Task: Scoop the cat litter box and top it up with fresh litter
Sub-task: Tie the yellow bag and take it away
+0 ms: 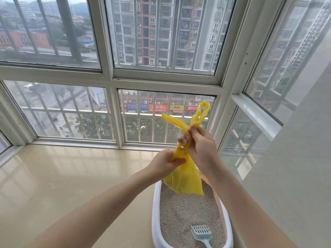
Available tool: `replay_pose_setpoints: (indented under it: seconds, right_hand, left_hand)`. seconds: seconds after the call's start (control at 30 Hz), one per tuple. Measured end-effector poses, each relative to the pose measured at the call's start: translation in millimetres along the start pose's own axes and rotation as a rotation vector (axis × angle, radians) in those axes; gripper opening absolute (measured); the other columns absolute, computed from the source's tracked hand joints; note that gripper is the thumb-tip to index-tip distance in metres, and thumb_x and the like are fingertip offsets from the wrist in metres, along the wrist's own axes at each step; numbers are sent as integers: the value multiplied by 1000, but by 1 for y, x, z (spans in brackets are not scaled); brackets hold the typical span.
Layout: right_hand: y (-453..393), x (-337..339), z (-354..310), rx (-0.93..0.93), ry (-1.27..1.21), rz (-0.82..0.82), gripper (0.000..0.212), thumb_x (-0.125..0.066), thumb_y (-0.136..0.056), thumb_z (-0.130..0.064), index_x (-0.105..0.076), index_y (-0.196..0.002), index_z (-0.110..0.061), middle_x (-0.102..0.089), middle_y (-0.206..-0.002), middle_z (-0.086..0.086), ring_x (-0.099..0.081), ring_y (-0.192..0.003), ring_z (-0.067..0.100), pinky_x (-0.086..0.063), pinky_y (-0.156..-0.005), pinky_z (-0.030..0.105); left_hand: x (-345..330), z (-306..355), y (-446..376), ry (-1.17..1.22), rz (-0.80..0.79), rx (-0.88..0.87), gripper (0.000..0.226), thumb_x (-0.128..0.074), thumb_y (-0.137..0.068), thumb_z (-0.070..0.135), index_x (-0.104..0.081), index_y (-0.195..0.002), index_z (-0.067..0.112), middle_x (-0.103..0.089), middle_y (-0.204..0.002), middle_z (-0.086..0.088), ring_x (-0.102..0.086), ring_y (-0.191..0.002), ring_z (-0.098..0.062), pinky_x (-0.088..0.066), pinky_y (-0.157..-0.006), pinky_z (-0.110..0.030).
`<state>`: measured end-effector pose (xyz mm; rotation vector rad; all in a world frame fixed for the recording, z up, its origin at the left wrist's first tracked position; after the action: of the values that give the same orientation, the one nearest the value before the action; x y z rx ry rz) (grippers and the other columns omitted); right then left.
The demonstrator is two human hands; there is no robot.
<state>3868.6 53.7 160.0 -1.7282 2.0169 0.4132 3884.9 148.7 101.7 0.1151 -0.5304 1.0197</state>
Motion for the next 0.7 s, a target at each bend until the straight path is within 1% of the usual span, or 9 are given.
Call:
replay_pose_setpoints:
  seconds: [0.1, 0.17, 0.23, 0.33, 0.37, 0.43, 0.5, 0.6, 0.7]
  right_hand:
    - [1, 0, -12, -2, -35, 18, 32, -33, -102, -2, -47, -74, -7, -35, -52, -2, -36, -49, 13, -36, -60, 31]
    - [0, 1, -16, 1, -15, 6, 33, -32, -102, -2, -45, -72, -8, -33, -54, -1, -35, -51, 14, -33, -60, 32]
    - [0, 4, -17, 5, 11, -7, 31, -33, -103, -5, -49, -76, -6, -36, -57, 2, -38, -56, 17, -39, -64, 33]
    - [2, 14, -20, 83, 151, -77, 22, -38, -102, -15, -53, -116, -8, -63, -80, 10, -62, -76, 24, -53, -77, 40]
    - [5, 22, -20, 115, 200, -100, 32, -41, -100, -21, -44, -131, -13, -68, -95, 10, -66, -89, 25, -54, -83, 41]
    - [14, 35, -17, 173, 340, -128, 54, -52, -95, -30, -30, -143, -22, -68, -114, 10, -64, -110, 23, -50, -94, 40]
    - [26, 39, -3, 178, 483, -159, 57, -60, -89, -30, -38, -139, -17, -70, -114, 3, -62, -113, 15, -47, -96, 32]
    - [32, 42, 24, 174, 660, -103, 33, -67, -88, -26, -59, -119, -19, -71, -105, -12, -63, -107, 4, -48, -92, 22]
    - [31, 47, 31, 217, 706, 50, 17, -63, -92, -20, -68, -106, -13, -73, -96, -5, -66, -94, 5, -50, -84, 22]
  left_hand:
    - [-11, -1, 4, -77, -25, -18, 22, -56, -94, 10, -60, -81, -7, -56, -77, -12, -46, -69, -16, -35, -88, -33]
    - [-14, -3, 4, -88, -26, -10, 22, -52, -96, 9, -58, -79, -5, -56, -76, -12, -44, -67, -13, -36, -81, -34]
    - [-15, -7, 2, -77, -41, 44, 21, -52, -96, 11, -57, -76, 5, -53, -71, 1, -43, -66, -11, -35, -67, -31]
    - [-14, -7, 0, -17, -54, 111, 21, -52, -96, 14, -56, -75, 15, -52, -72, 7, -46, -69, -11, -35, -67, -29]
    - [-13, -5, 0, 5, -49, 123, 24, -52, -96, 14, -55, -73, 18, -53, -72, 8, -46, -70, -11, -35, -68, -30]
    - [-8, -2, -1, 45, -30, 125, 28, -51, -96, 13, -55, -70, 23, -54, -72, 11, -48, -72, -11, -38, -71, -32]
    - [-3, 5, -1, 39, -8, 94, 26, -52, -96, 17, -61, -73, 22, -59, -73, 13, -52, -74, -11, -41, -74, -34]
    - [-5, 18, -1, -74, -32, 45, 26, -50, -91, 29, -67, -86, 11, -69, -83, -1, -59, -79, -18, -45, -73, -34]
    - [-12, 25, -2, -213, -65, 16, 22, -48, -94, 16, -65, -92, 3, -69, -94, -13, -61, -91, -28, -44, -73, -35]
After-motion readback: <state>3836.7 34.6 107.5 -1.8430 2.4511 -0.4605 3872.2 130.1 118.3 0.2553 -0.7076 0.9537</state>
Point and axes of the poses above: each hand's wrist, its own y-axis away from the middle knuckle, its own x-axis out of the back of the hand, z = x × y, the point moved 7 cm from there along -y, towards the middle knuckle
